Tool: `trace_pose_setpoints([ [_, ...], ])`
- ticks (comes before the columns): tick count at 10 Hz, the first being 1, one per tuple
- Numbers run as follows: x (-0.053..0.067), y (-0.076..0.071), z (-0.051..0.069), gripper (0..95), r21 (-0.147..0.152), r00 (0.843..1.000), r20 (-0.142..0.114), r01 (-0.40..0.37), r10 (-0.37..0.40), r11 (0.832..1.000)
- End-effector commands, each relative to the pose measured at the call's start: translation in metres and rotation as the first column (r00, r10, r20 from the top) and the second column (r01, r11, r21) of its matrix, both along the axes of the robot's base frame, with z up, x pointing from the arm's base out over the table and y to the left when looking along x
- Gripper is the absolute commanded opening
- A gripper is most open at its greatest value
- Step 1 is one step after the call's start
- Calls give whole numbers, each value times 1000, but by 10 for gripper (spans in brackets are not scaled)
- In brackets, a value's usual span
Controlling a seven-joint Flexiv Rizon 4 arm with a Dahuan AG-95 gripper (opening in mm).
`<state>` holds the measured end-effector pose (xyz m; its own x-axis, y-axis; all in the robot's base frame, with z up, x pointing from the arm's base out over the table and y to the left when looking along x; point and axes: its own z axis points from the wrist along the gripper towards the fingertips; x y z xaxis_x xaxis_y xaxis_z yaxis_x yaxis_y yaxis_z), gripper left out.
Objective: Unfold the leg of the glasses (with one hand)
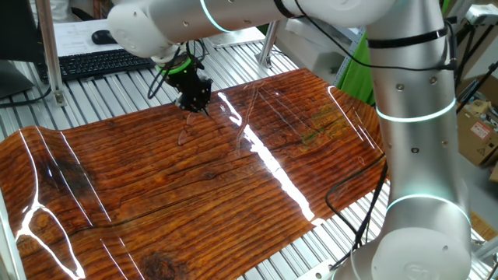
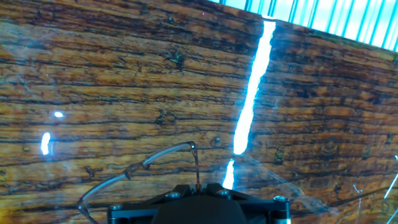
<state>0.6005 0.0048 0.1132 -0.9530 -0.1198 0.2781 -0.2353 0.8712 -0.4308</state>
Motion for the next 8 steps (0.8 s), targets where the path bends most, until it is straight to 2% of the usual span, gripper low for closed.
trace_pose_setpoints([
  [1,3,2,-1,0,54,1000,23,-7,6,998],
  [2,3,2,-1,0,68,1000,24,-7,5,998],
  [3,3,2,-2,0,68,1000,28,-12,10,998],
  [4,3,2,-5,0,78,999,47,-23,19,997],
  [6,4,3,-10,0,126,998,64,-30,22,992],
  [7,4,4,-13,0,138,997,70,-35,25,990],
  [8,4,4,-17,0,136,997,71,-37,28,990],
])
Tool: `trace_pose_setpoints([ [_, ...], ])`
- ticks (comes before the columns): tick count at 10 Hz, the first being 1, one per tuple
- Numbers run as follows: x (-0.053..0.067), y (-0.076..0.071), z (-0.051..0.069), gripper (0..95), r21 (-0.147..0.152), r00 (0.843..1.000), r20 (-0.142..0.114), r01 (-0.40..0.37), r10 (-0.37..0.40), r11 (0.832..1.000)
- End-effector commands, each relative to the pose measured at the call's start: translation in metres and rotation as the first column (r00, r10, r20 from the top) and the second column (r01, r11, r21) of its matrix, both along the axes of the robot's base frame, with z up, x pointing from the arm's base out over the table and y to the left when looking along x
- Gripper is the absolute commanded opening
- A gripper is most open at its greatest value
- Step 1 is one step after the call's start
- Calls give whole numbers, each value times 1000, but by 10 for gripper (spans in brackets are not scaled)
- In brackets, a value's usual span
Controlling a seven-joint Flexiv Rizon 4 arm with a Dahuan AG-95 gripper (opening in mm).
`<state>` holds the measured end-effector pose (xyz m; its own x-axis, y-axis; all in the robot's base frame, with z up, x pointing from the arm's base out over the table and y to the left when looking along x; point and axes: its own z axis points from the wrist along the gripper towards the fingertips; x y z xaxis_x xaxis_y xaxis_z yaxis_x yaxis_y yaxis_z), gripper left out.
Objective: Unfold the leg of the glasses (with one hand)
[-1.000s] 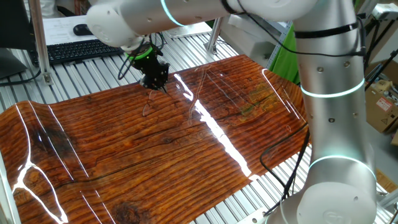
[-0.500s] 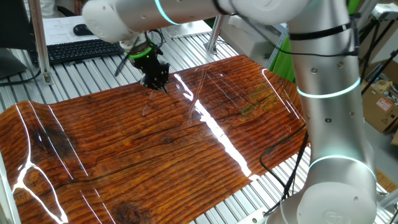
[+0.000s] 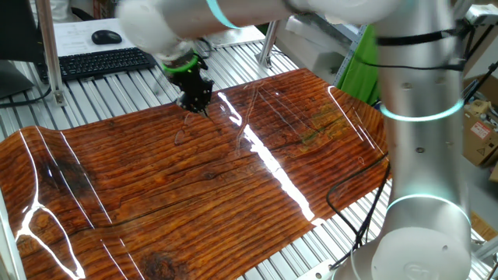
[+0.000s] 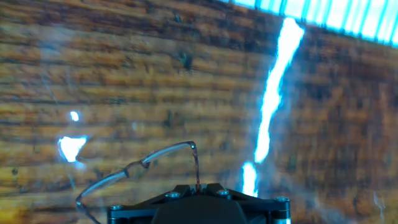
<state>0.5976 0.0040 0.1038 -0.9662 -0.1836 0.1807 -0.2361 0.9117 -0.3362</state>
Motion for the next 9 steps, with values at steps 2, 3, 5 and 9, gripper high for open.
trace_pose_setpoints([
  [2,7,5,-13,0,16,1000,-6,-1,1,1000],
  [3,7,6,-17,0,23,1000,5,-6,5,1000],
  [5,7,7,-24,0,55,1000,14,-9,8,998],
  [9,7,6,-34,190,128,1000,27,-5,1,992],
])
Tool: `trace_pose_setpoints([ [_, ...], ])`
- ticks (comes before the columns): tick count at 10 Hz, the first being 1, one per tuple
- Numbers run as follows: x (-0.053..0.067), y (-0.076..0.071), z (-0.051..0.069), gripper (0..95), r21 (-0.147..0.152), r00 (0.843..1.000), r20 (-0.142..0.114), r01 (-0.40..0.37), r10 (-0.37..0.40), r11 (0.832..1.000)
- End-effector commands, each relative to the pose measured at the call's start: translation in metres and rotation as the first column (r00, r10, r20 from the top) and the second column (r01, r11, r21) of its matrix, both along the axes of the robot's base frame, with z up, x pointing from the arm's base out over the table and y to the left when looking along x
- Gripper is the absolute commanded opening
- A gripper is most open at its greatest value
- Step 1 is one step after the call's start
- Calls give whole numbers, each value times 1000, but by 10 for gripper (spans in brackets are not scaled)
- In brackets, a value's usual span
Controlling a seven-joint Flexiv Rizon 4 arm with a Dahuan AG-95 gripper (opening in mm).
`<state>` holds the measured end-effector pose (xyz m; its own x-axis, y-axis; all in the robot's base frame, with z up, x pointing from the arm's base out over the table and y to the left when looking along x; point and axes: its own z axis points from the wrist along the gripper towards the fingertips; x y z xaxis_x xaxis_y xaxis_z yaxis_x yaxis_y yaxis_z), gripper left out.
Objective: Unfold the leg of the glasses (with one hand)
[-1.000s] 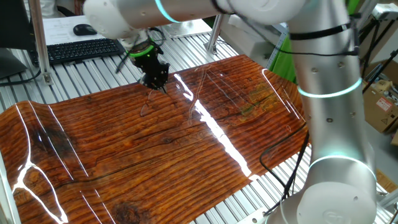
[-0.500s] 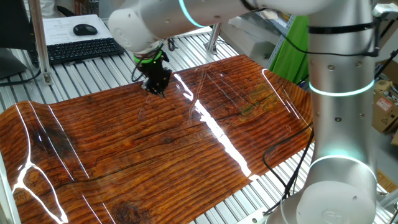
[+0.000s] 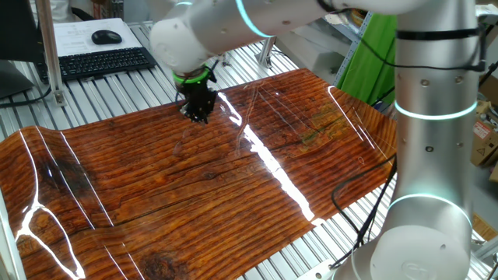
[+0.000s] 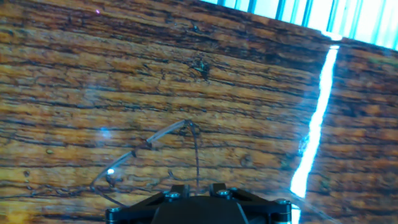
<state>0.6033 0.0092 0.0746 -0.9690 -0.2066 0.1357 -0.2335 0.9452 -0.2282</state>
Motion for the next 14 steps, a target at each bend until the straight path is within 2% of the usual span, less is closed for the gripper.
trace_pose_setpoints([
  [1,1,1,-6,190,8,1000,3,-2,2,1000],
  [6,0,1,-8,190,19,1000,-7,2,-2,1000],
  [9,-2,2,-16,190,29,1000,1,6,-6,1000],
  [10,-2,3,-18,0,32,1000,1,6,-6,999],
  [14,-10,6,-30,0,41,1000,1,-5,5,999],
])
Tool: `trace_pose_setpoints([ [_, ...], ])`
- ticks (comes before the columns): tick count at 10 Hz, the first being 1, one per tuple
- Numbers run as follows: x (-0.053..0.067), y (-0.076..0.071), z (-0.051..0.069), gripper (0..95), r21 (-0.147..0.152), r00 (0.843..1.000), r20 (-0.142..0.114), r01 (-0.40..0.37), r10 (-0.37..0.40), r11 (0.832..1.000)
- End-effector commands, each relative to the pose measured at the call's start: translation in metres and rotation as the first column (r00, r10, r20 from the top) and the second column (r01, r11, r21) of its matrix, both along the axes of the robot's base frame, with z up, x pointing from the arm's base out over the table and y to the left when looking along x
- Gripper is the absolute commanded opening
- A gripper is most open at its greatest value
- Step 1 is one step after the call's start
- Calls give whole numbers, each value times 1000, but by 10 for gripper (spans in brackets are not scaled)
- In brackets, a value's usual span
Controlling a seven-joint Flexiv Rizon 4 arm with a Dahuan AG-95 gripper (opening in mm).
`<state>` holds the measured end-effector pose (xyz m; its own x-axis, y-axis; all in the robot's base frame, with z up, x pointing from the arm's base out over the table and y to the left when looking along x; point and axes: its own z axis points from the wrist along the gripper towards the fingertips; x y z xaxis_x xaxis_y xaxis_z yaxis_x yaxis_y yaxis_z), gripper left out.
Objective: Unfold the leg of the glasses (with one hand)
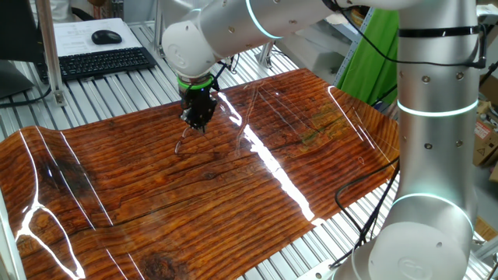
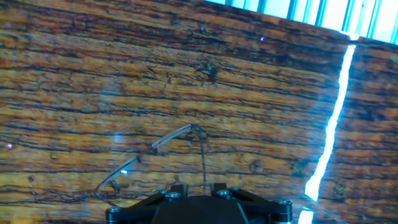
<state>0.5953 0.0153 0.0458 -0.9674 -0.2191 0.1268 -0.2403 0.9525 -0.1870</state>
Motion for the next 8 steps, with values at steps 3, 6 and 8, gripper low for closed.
trace_pose_setpoints([
  [3,-3,0,-2,0,23,1000,-15,3,-3,1000],
  [6,-2,-4,1,0,76,1000,-20,5,-3,997],
  [8,-3,-6,-4,0,72,1000,-17,4,-3,997],
])
